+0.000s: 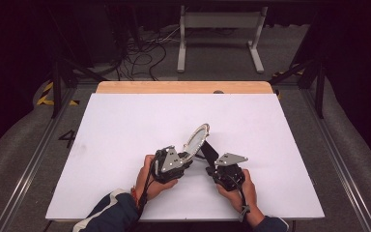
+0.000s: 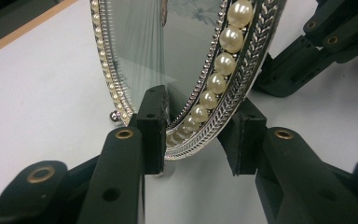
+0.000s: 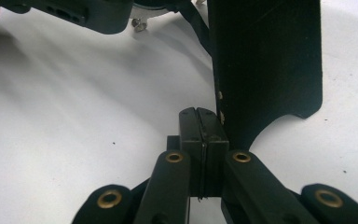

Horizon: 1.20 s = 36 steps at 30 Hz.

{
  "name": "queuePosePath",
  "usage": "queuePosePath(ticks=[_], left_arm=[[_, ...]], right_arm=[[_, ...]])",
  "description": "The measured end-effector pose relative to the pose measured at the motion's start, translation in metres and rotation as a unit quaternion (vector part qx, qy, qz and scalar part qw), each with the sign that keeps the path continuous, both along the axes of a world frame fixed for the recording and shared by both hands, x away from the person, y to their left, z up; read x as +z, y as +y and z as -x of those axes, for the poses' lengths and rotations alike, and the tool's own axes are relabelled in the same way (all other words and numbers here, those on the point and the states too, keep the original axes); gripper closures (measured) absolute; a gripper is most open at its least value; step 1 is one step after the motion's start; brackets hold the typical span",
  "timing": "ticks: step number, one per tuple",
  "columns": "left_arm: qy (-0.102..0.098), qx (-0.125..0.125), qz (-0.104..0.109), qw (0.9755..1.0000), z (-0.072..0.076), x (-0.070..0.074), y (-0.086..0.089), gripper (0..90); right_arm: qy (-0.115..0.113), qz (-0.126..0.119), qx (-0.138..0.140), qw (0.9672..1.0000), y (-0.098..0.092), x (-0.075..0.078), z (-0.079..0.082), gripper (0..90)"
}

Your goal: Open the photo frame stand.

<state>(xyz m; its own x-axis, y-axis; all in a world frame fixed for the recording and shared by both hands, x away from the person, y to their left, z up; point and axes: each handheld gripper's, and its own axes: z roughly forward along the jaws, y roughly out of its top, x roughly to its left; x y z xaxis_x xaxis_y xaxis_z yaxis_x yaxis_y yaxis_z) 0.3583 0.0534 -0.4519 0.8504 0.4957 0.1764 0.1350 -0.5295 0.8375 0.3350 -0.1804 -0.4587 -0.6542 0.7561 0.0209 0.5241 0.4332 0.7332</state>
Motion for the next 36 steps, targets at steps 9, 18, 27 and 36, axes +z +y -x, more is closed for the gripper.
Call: queuePosePath(ticks=[9,18,27,36], left_arm=[[0.002,-0.006,0.003,1.0000,0.001,0.000,0.000,63.2],[0.001,-0.010,0.005,0.9999,0.001,0.001,-0.001,64.3],[0.004,-0.012,0.004,0.9999,0.002,0.002,-0.002,64.0],[0.002,-0.014,0.004,0.9999,0.003,0.002,-0.005,63.5]], right_arm=[[-0.006,0.001,-0.004,1.0000,-0.005,-0.001,-0.003,90.0],[-0.007,-0.001,-0.007,1.0000,-0.007,-0.001,-0.005,90.0],[-0.008,-0.001,-0.009,0.9999,-0.009,-0.001,-0.006,90.0],[-0.008,-0.003,-0.014,0.9999,-0.012,-0.001,-0.009,90.0]])
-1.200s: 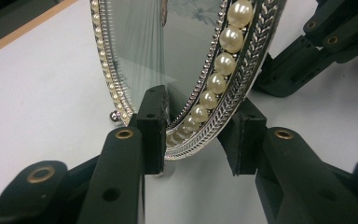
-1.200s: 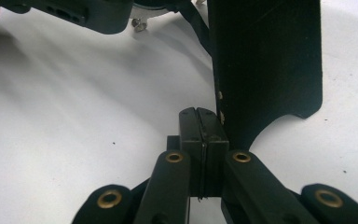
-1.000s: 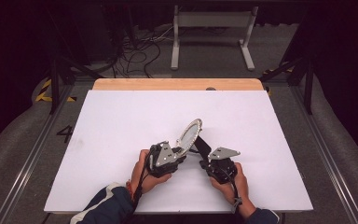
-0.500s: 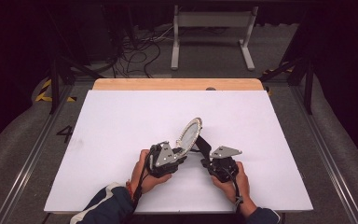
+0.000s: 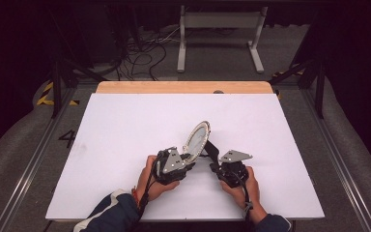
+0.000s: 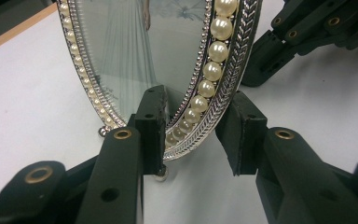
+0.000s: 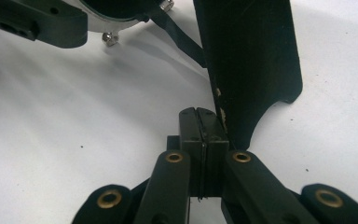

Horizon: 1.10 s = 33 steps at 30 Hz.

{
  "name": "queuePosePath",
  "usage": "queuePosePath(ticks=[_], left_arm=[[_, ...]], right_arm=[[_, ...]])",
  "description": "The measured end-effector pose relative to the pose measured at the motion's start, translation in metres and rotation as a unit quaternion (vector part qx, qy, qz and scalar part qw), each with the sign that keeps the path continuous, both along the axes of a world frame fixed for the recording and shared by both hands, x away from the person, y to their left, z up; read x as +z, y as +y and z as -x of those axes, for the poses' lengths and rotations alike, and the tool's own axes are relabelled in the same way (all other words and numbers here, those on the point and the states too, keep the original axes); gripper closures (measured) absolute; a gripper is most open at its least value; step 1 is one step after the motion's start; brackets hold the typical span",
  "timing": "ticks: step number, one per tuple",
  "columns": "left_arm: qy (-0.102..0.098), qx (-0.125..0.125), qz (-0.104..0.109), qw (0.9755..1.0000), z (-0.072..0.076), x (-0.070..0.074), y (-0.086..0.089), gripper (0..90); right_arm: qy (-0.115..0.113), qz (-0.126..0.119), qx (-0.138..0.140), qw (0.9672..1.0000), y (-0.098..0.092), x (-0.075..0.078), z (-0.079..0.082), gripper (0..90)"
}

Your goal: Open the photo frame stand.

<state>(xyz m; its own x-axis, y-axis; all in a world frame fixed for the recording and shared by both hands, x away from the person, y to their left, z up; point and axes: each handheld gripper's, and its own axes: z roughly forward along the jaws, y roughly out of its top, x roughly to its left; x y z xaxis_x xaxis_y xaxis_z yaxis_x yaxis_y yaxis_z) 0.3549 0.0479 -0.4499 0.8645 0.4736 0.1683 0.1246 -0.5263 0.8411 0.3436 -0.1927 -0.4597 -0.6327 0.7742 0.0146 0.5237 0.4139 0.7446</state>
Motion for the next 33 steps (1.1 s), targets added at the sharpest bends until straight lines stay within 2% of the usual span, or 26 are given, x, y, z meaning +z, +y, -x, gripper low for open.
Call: queuePosePath(ticks=[10,14,16,17,20,24,26,29,31,33], left_arm=[[0.002,-0.006,0.000,1.0000,0.001,0.000,-0.003,63.2],[0.010,-0.011,0.004,0.9999,0.001,0.000,0.000,62.6],[0.009,-0.015,0.002,0.9999,0.002,0.002,0.005,61.6],[0.006,-0.018,-0.002,0.9998,0.003,0.005,0.010,60.1],[0.003,-0.018,-0.006,0.9998,0.005,0.008,0.020,58.7],[0.004,-0.017,0.006,0.9998,0.009,0.014,0.038,56.9],[0.002,-0.015,0.003,0.9999,0.010,0.015,0.043,56.3],[0.000,-0.002,0.000,1.0000,0.016,0.017,0.061,55.2],[0.006,0.005,0.000,1.0000,0.020,0.016,0.073,53.7],[0.013,0.011,-0.010,0.9998,0.023,0.014,0.085,50.7]], right_arm=[[0.000,-0.001,-0.008,1.0000,-0.004,0.000,-0.003,90.0],[0.001,-0.004,-0.011,0.9999,-0.004,0.000,-0.003,90.0],[0.006,-0.018,-0.016,0.9997,-0.005,0.000,-0.002,90.0],[0.003,-0.023,-0.014,0.9996,-0.005,0.002,0.000,90.0],[-0.006,-0.019,-0.009,0.9998,-0.002,0.005,0.003,88.7],[-0.027,-0.023,0.007,0.9993,0.004,0.008,0.009,84.5],[-0.033,-0.026,0.012,0.9990,0.007,0.010,0.011,82.4],[-0.049,-0.036,0.029,0.9977,0.014,0.014,0.017,76.5],[-0.060,-0.044,0.038,0.9965,0.019,0.016,0.021,69.9],[-0.064,-0.046,0.040,0.9961,0.024,0.018,0.023,65.9]])
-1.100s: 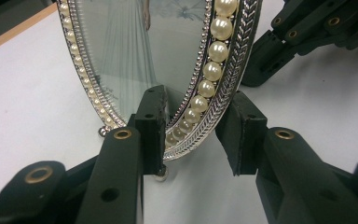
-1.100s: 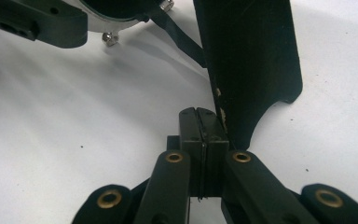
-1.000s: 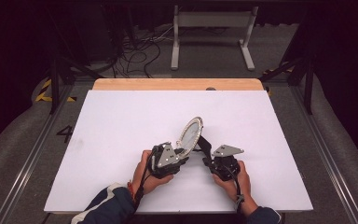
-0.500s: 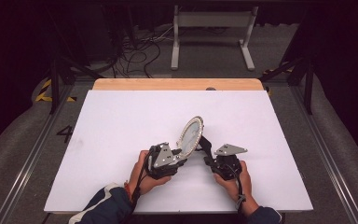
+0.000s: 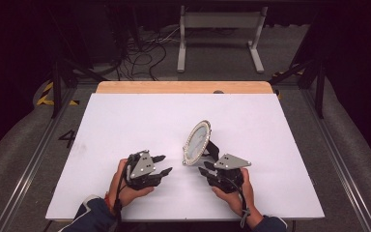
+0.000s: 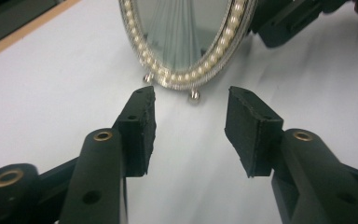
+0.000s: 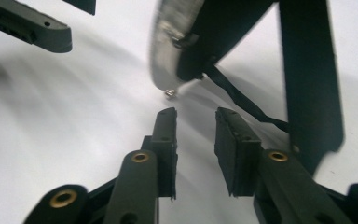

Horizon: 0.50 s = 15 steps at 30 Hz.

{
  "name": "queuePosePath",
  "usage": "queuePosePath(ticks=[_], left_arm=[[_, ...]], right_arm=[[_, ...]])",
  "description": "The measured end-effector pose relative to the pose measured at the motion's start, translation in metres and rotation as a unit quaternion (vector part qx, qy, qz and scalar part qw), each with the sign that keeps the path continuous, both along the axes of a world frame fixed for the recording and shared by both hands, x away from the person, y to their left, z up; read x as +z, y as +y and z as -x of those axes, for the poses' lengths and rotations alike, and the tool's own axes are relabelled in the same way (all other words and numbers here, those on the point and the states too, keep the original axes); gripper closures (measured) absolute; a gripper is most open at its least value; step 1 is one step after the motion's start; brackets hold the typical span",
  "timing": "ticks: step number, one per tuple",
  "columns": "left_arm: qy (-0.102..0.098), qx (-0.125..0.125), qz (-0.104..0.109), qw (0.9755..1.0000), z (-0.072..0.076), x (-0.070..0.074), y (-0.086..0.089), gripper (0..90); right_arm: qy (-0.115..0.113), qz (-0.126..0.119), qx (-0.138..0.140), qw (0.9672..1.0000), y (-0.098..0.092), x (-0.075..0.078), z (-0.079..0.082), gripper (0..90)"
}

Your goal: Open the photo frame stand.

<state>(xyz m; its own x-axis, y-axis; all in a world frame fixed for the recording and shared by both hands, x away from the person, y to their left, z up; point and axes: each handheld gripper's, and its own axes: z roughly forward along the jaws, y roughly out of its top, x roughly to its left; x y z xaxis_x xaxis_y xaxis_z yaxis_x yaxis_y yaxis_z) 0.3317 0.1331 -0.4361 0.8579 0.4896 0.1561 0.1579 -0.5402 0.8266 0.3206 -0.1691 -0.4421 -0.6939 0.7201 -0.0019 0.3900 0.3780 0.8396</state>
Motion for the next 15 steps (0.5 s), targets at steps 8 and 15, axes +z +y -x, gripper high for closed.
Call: queuePosePath(ticks=[8,15], left_arm=[[-0.001,0.035,-0.029,0.9990,0.019,-0.015,0.045,34.8],[0.006,0.063,-0.011,0.9979,0.024,-0.017,0.059,24.5]], right_arm=[[-0.003,-0.030,-0.020,0.9994,0.017,0.001,-0.006,42.6],[-0.010,-0.025,-0.037,0.9990,0.034,-0.003,-0.016,38.7]])
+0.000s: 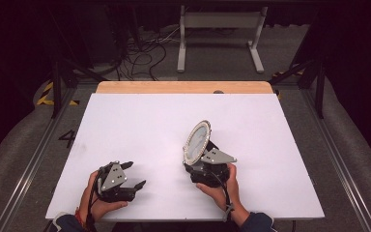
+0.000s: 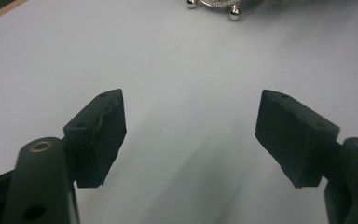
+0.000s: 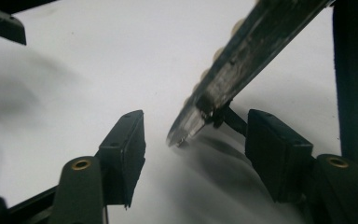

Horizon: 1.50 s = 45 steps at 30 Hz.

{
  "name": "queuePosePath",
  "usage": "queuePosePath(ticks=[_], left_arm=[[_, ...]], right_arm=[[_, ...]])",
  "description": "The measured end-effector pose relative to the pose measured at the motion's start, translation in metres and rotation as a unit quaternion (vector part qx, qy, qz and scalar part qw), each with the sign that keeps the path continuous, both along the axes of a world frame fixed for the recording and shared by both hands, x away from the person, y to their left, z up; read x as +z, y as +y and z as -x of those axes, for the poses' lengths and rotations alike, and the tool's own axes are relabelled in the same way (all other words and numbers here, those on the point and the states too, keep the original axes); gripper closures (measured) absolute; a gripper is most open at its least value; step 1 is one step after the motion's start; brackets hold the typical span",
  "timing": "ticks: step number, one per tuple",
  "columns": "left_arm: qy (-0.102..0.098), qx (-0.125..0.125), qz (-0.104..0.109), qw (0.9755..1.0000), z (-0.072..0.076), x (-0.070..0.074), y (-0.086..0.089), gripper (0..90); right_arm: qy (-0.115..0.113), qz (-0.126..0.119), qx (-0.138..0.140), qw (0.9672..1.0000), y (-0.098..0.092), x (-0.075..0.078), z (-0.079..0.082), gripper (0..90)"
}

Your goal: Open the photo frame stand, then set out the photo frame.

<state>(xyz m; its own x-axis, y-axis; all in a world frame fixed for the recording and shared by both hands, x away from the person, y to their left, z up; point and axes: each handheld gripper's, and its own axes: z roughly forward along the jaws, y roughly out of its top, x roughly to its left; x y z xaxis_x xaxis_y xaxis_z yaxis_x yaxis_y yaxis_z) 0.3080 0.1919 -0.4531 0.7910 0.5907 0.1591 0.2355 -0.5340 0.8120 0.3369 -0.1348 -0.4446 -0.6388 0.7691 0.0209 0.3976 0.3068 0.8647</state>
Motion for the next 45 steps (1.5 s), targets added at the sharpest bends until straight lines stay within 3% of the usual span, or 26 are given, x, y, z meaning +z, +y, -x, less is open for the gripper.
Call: queuePosePath(ticks=[5,9,13,24,28,31,33,35,37,39,45], left_arm=[[0.010,0.008,0.001,0.9999,0.000,-0.004,-0.001,21.8],[0.012,0.003,-0.005,0.9999,0.001,-0.005,-0.004,20.8],[0.012,-0.001,-0.004,0.9999,0.001,-0.005,-0.005,20.7],[0.014,-0.007,-0.008,0.9998,-0.001,-0.006,-0.008,22.2],[0.016,-0.008,-0.010,0.9998,-0.002,-0.006,-0.009,22.0],[0.017,-0.010,-0.010,0.9998,-0.002,-0.006,-0.010,22.0],[0.019,-0.010,-0.011,0.9997,-0.003,-0.007,-0.011,22.2],[0.019,-0.012,-0.013,0.9997,-0.003,-0.008,-0.011,23.5],[0.021,-0.014,-0.015,0.9996,-0.003,-0.008,-0.012,24.5],[0.022,-0.013,-0.016,0.9996,-0.004,-0.008,-0.012,24.8],[0.021,-0.012,-0.017,0.9996,-0.003,-0.008,-0.012,25.2]], right_arm=[[-0.006,-0.008,-0.019,0.9998,0.006,0.000,-0.004,39.2],[0.004,-0.036,-0.048,0.9982,0.005,-0.005,-0.012,45.0],[0.005,-0.043,-0.037,0.9984,0.006,-0.004,-0.012,54.2],[0.020,-0.036,-0.025,0.9988,-0.001,-0.003,-0.009,60.8],[0.019,-0.037,-0.027,0.9988,-0.002,-0.003,-0.008,60.4],[0.016,-0.035,-0.044,0.9983,0.001,-0.007,-0.011,51.5],[0.016,-0.036,-0.050,0.9980,0.001,-0.008,-0.013,50.5],[0.013,-0.049,-0.040,0.9979,0.002,-0.010,-0.013,60.2],[0.007,-0.038,-0.048,0.9981,0.005,-0.009,-0.010,61.2],[0.019,-0.050,-0.045,0.9976,0.003,-0.009,-0.011,61.9],[0.027,-0.038,-0.035,0.9983,-0.001,-0.008,-0.009,65.5]])
